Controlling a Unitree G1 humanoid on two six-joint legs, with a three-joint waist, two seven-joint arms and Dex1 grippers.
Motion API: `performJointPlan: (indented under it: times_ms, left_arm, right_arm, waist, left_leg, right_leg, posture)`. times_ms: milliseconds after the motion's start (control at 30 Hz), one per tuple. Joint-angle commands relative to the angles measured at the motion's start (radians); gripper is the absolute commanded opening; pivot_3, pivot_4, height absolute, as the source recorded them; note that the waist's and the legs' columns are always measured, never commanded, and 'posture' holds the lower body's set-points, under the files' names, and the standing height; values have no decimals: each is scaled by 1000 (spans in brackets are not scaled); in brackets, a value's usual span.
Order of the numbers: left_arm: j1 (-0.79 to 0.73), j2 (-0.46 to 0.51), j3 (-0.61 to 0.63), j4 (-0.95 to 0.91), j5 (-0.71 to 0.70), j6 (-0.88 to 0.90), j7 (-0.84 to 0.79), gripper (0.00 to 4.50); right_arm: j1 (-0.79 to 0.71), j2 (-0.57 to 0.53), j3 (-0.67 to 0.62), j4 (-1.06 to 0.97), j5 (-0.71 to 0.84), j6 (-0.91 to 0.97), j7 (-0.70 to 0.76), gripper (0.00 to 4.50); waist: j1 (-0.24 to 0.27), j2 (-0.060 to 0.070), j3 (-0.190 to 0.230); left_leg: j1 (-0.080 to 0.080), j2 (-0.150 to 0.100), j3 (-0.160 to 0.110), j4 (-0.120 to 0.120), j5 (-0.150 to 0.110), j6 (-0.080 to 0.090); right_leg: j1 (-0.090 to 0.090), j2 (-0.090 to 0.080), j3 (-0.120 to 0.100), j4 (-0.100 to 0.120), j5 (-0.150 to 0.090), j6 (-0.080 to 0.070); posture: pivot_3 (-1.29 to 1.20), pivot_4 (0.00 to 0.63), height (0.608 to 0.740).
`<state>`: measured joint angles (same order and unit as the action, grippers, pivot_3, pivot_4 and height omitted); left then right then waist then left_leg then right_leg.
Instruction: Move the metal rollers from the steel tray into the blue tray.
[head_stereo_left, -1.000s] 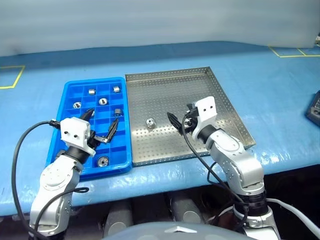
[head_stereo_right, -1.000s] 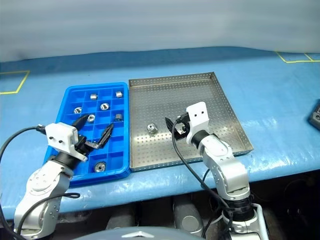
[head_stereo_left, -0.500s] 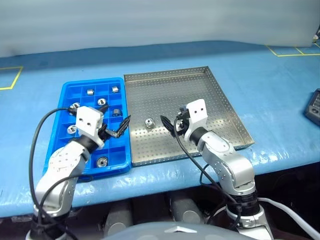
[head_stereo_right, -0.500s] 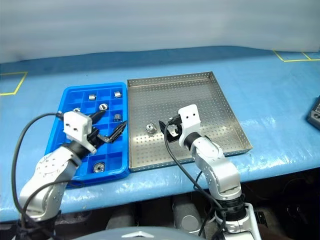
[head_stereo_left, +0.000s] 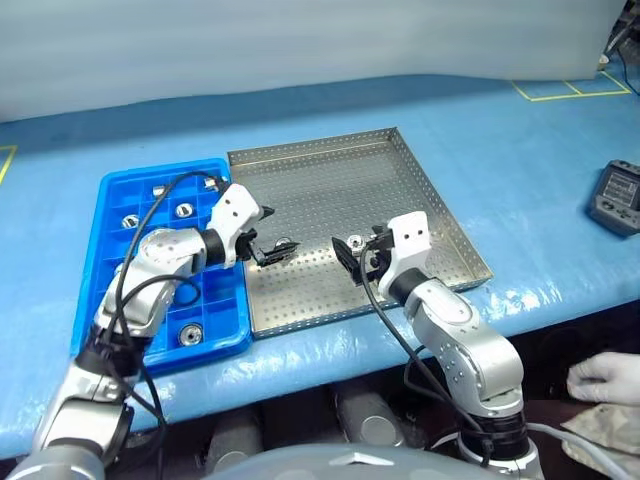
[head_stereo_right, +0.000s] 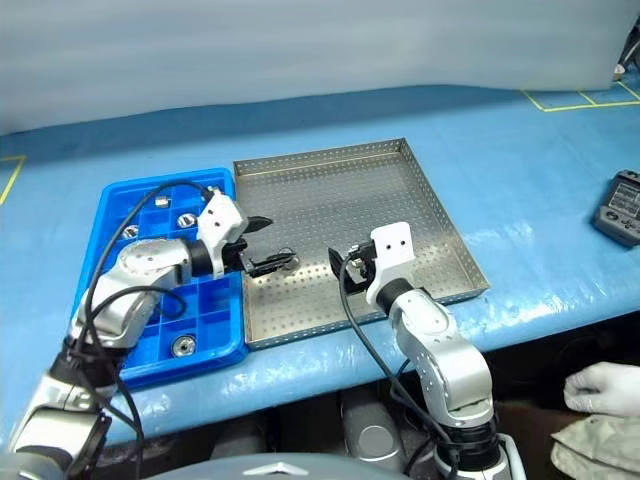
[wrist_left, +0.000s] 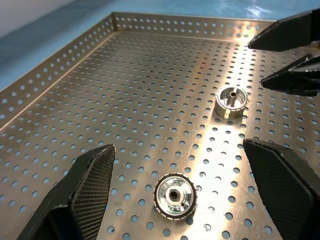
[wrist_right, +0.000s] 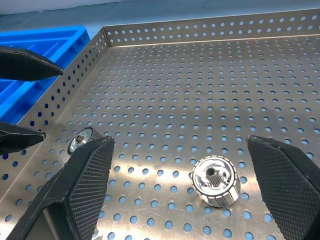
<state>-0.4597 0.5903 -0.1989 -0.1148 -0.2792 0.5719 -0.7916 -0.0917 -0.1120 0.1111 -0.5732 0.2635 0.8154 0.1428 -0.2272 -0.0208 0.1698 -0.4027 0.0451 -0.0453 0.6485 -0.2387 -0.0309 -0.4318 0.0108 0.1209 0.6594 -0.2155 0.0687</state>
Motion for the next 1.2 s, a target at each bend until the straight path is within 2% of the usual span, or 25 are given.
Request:
performJointPlan:
  times_ms: [33, 267, 500, 633, 1200]
  left_arm:
    - [-75, 8, -41, 92, 50, -41, -60, 4500]
    - [-191, -5, -117, 273, 138, -69, -136, 4500]
    - [-222, 13, -175, 351, 199, -81, -232, 4500]
    - [-225, 22, -210, 364, 243, -86, -270, 4500]
    - [-194, 26, -188, 341, 256, -77, -289, 4500]
  right_arm:
    - [9, 14, -1, -62, 13, -1, -13, 4465]
    - [26, 14, -2, -77, 14, -1, -17, 4465]
    - [32, 13, -5, -83, 17, -1, -20, 4465]
    - [28, 14, -3, -80, 18, 0, -20, 4465]
    - [14, 0, 9, -71, 22, 1, -13, 4465]
  waist:
    - [-7, 0, 0]
    - [-22, 0, 0]
    - [-35, 0, 0]
    - [-37, 0, 0]
    - [-54, 0, 0]
  left_leg:
    - [0, 0, 0, 0, 0, 0]
    - [0, 0, 0, -1, 0, 0]
    - [0, 0, 0, -2, 0, 0]
    - [0, 0, 0, -2, 0, 0]
    - [0, 0, 0, -2, 0, 0]
  right_leg:
    - [0, 0, 0, 0, 0, 0]
    - [-1, 0, 0, 0, 0, 1]
    - [-1, 0, 0, 0, -1, 1]
    - [-1, 0, 0, 0, -1, 1]
    - [-1, 0, 1, 1, -1, 1]
  posture:
    - [-234, 150, 740]
    - [-255, 150, 740]
    - [-255, 150, 740]
    - [-256, 150, 740]
    - [-244, 150, 740]
